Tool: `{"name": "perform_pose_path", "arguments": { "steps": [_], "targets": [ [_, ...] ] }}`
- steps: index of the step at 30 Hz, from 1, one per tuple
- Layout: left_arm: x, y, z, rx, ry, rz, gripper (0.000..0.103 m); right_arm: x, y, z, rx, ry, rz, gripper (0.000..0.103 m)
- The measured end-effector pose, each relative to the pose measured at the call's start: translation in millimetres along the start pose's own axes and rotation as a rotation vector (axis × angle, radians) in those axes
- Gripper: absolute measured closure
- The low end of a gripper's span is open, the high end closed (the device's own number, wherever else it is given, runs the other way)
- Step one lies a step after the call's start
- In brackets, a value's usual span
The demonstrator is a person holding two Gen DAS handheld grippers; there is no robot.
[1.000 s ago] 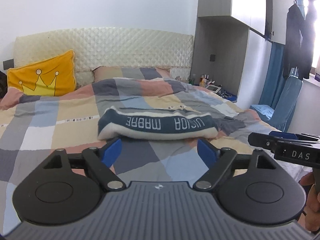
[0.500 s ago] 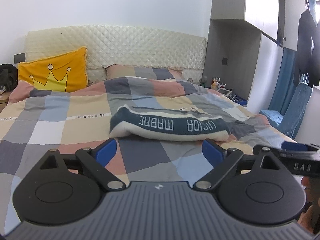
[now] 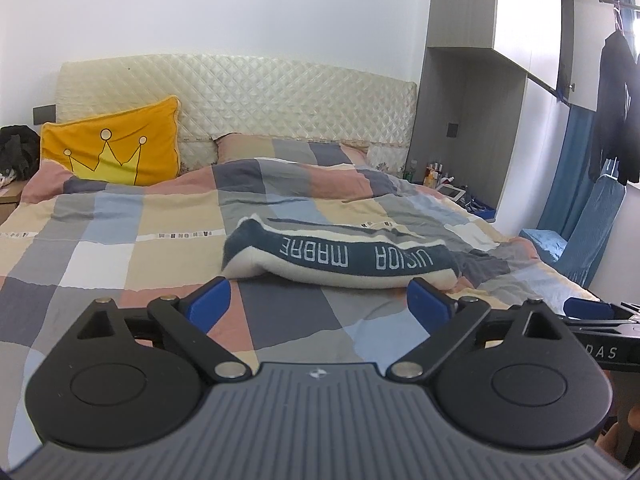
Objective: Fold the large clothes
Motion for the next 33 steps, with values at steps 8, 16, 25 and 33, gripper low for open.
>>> {"name": "perform_pose_path", "arguments": {
  "steps": [8, 16, 25, 33],
  "targets": [
    [-1.8, 5.0, -0.2, 0.001, -0.003, -0.005, 0.006, -1.9, 1.1, 0.2, -0.002, -0.001, -0.005, 0.0],
    [-3.3, 8.4, -0.5, 0.007, 0.009, -0.01, 0.006, -3.7, 2.7, -0.8, 0.001, -0.002, -0.002, 0.0],
    [-6.3, 8.0, -0.8, 0.011, 0.012, -0.007, 0.005, -8.3, -0.3, -6.8, -0.012, 0.017, 0.007, 0.0],
    [-8.5, 7.4, 1.8, 0.017, 0.01, -0.017, 0.005, -12.7, -1.0, -6.9, -0.021, 0.017, 0.009, 0.0]
  ]
}}
Point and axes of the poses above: each gripper's, at about its wrist camera, not at the fingertips, and x roughly the way its jaws point, y to its right, z to its underside, the point moved 6 cm from there along x, roughly the way its jaws point, and after that the axes turned 15 degrees about z, right-handed, at the moved point
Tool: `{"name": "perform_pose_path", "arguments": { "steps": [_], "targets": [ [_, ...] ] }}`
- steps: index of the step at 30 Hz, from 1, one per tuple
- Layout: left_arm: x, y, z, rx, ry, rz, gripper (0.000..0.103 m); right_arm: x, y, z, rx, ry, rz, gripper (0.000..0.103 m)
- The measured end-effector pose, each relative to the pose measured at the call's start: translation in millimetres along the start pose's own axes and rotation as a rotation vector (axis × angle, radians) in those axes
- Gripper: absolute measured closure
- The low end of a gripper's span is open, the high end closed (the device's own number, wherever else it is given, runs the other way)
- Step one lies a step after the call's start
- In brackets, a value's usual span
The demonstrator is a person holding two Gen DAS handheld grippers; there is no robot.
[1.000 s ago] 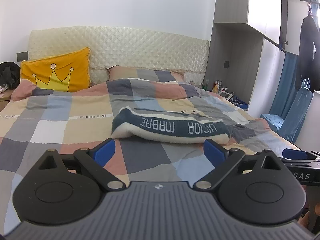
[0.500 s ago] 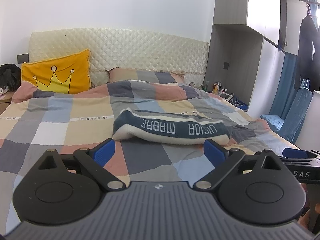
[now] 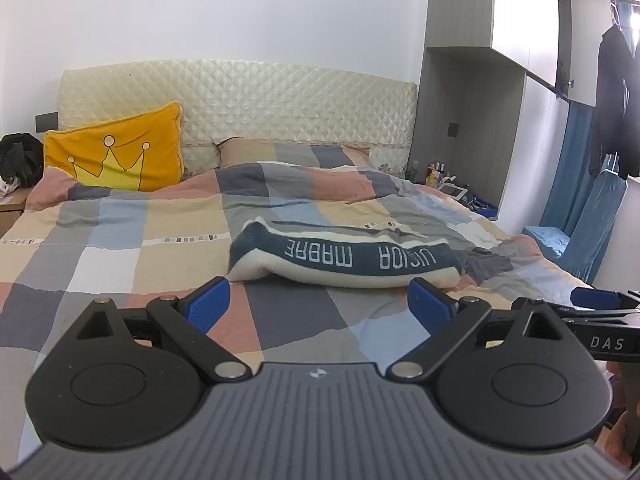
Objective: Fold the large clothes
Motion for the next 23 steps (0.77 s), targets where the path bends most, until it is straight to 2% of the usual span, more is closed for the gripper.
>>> {"name": "perform_pose_path", "arguments": {
  "steps": [23],
  "targets": [
    [0.6, 3.2, 1.1, 0.011, -0.014, 0.017, 0.003, -3.2, -0.1, -3.5, -0.017, 0.016, 0.011, 0.0]
  ]
}}
Point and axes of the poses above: each gripper's, at about its wrist camera, not at the fingertips, and x roughly the way its jaws point, y to its right, z to its underside, the point moved 6 cm from there along x, roughly the way its jaws point, and after that the axes turned 15 degrees about z, right-handed, at the moved point
